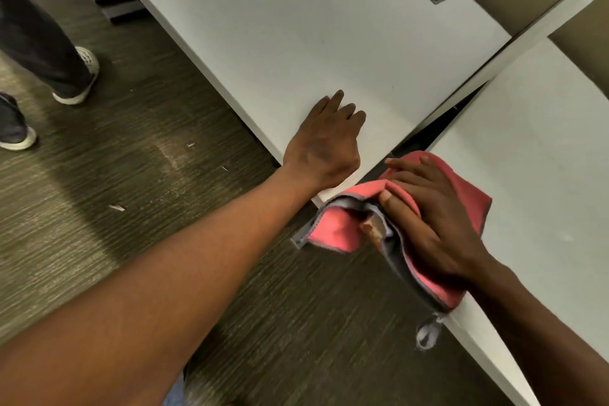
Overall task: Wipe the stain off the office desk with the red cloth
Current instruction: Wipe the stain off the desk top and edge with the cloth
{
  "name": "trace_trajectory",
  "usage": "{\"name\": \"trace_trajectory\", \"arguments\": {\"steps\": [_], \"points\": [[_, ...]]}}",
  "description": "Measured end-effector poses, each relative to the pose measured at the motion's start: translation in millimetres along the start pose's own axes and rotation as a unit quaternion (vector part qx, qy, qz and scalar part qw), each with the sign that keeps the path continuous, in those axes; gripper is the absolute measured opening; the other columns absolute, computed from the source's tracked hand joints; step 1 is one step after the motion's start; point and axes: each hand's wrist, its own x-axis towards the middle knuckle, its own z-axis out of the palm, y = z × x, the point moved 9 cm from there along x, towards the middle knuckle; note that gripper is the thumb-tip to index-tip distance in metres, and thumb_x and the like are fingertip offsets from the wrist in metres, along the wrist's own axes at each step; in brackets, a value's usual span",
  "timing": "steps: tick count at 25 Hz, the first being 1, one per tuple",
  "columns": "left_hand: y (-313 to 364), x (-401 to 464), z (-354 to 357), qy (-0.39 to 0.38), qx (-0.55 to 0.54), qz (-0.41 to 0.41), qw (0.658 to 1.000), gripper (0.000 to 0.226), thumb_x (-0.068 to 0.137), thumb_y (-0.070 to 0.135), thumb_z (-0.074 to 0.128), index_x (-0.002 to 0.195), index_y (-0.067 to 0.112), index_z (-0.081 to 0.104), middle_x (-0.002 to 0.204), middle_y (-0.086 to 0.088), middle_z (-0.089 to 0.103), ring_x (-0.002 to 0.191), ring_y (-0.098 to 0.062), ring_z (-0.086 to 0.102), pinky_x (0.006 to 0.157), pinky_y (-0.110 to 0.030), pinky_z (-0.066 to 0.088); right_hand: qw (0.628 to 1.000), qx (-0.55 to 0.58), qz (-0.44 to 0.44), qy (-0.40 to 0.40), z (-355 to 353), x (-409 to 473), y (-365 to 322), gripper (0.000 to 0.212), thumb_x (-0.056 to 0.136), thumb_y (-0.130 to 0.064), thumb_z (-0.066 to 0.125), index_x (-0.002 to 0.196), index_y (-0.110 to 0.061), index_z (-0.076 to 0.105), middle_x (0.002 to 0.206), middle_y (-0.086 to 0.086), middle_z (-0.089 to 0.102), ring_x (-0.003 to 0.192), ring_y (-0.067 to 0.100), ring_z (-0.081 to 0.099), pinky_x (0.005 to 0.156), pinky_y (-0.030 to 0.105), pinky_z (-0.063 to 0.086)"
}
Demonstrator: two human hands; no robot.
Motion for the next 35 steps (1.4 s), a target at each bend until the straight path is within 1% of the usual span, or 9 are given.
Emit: {"name": "trace_trajectory", "arguments": {"steps": [3,5,9,13,18,22,25,30,35], "points": [[0,3,2,-0.016,0.002,-0.009,1.0,0.047,0.094,0.012,0.036,0.138,0.009,0.051,0.142,-0.007,0.054,0.154,-0.03,0.019,0.125,-0.037,0.011,0.997,-0.021,0.059,0.041,-20,15,19,0.037,0.107,-0.033,0.042,0.113,-0.021,0.076,0.117,-0.003,0.071,0.127,0.014,0.053,0.111,0.037,0.036],[-1,3,2,-0.01,0.002,-0.01,1.0,0.046,0.093,0.012,0.037,0.136,0.009,0.052,0.14,-0.006,0.056,0.153,-0.03,0.02,0.124,-0.036,0.012,0.998,-0.013,0.047,0.035,-10,7,6,0.036,0.108,-0.037,0.039,0.11,-0.028,0.074,0.114,-0.012,0.068,0.127,0.006,0.051,0.11,0.033,0.034],[0,-2,1,0.01,0.005,-0.006,1.0,0.045,0.093,0.012,0.038,0.135,0.009,0.053,0.139,-0.006,0.057,0.152,-0.031,0.023,0.124,-0.037,0.014,0.999,-0.003,-0.034,-0.004,9,-13,-15,0.039,0.11,-0.047,0.034,0.115,-0.034,0.071,0.123,-0.015,0.068,0.135,0.011,0.051,0.118,0.049,0.033],[0,3,1,-0.01,0.006,-0.015,1.0,0.046,0.094,0.012,0.039,0.138,0.009,0.052,0.143,-0.007,0.055,0.153,-0.029,0.021,0.124,-0.036,0.013,0.998,-0.037,0.059,0.009,-12,10,16,0.041,0.107,-0.04,0.037,0.123,-0.026,0.072,0.129,-0.001,0.07,0.137,0.015,0.048,0.118,0.052,0.033],[-1,-2,-1,0.016,0.002,-0.011,1.0,0.045,0.095,0.014,0.038,0.136,0.009,0.054,0.142,-0.008,0.056,0.152,-0.03,0.024,0.123,-0.037,0.015,0.996,-0.086,-0.011,-0.014,9,-31,-9,0.045,0.11,-0.053,0.026,0.148,-0.047,0.048,0.167,-0.017,0.033,0.159,0.012,0.019,0.127,0.056,0.018],[0,-2,0,0.016,0.004,-0.009,1.0,0.044,0.095,0.014,0.037,0.136,0.008,0.054,0.142,-0.008,0.056,0.152,-0.03,0.024,0.124,-0.037,0.015,0.998,-0.054,0.043,-0.007,-1,-17,-1,0.058,0.107,-0.062,0.011,0.137,-0.045,0.057,0.152,-0.016,0.051,0.157,0.012,0.025,0.125,0.056,0.02],[-1,-3,-1,0.022,0.006,-0.013,1.0,0.045,0.096,0.014,0.036,0.138,0.007,0.053,0.144,-0.009,0.055,0.152,-0.031,0.024,0.124,-0.038,0.015,0.995,-0.05,0.08,-0.01,-2,-16,-2,0.071,0.103,-0.067,0.002,0.135,-0.039,0.059,0.152,-0.014,0.051,0.158,0.012,0.02,0.127,0.055,0.013],[0,-3,1,0.024,0.018,-0.014,0.999,0.045,0.097,0.015,0.038,0.139,0.007,0.054,0.145,-0.009,0.055,0.152,-0.031,0.025,0.123,-0.038,0.015,0.995,-0.087,0.029,-0.049,18,-44,-20,0.052,0.11,-0.055,0.006,0.154,-0.056,0.035,0.168,-0.026,0.023,0.161,0.008,0.001,0.129,0.053,0.004],[1,-3,0,0.021,0.02,-0.024,0.999,0.046,0.098,0.015,0.036,0.14,0.008,0.052,0.147,-0.006,0.053,0.153,-0.03,0.023,0.124,-0.038,0.015,0.984,-0.111,0.131,-0.05,12,-19,-9,0.05,0.105,-0.059,0.015,0.142,-0.052,0.047,0.167,-0.017,0.029,0.161,0.011,0.002,0.129,0.051,0.004]]}}
